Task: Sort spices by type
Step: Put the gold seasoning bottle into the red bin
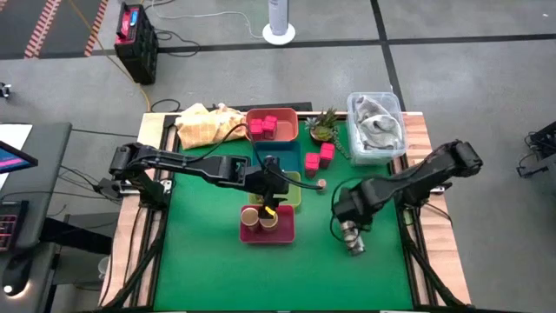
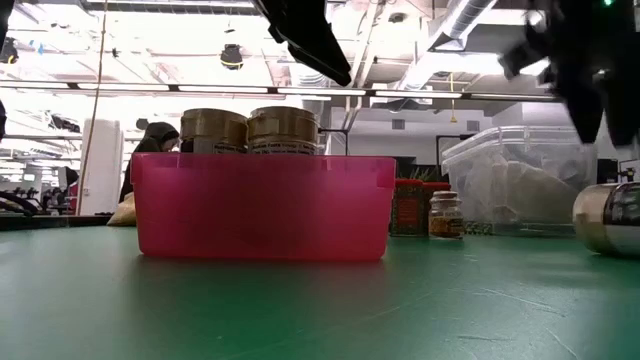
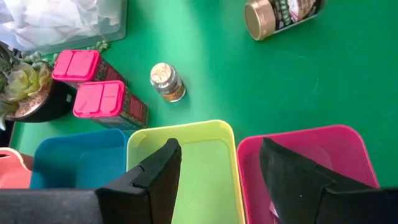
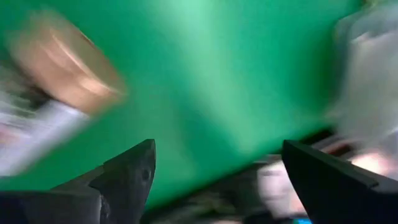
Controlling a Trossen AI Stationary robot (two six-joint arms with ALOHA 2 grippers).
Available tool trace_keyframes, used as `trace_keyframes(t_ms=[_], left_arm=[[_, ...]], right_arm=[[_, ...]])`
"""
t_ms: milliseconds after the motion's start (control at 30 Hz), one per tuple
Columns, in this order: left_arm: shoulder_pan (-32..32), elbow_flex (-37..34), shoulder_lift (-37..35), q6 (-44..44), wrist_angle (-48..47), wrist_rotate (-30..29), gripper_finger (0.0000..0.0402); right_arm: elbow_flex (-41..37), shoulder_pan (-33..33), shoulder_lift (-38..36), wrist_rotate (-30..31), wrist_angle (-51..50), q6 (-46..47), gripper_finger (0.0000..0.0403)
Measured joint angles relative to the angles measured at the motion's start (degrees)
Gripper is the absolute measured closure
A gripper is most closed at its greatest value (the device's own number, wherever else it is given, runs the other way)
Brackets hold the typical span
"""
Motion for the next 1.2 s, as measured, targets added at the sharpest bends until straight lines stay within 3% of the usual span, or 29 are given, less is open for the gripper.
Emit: trace_keyframes(t_ms=[100, 233, 400, 700, 1067, 1200], left_arm=[[0.02, 0.00, 0.00, 0.27, -0.81, -0.02, 0.0196], [0.07, 0.00, 0.00, 2.15, -1.70, -0.32, 0.0196], [0.04, -0.14, 0.00, 6.95, 1.66, -1.71, 0.0196], [-0.17, -9.04, 0.02, 14.11, 16.16, -0.40, 0.0196], [-1.61, -17.44, -2.49, 13.87, 23.27, 11.03, 0.0196], [-2.36, -23.42, -3.97, 9.70, 33.50, 18.19, 0.0196]], right_arm=[[1.76, 0.64, -2.42, -5.49, 5.54, 10.10, 0.0031], [1.74, 2.16, -2.22, -10.28, 10.78, 17.00, 0.0031], [1.69, 2.45, 0.27, -11.55, 11.30, 22.91, 0.0031], [-1.32, 3.57, 2.68, -9.93, 17.68, 29.89, 0.0031], [-9.68, 8.21, 2.66, -9.60, 24.64, 47.40, 0.0031], [-11.76, 9.00, 2.70, -9.35, 28.42, 50.09, 0.0031]])
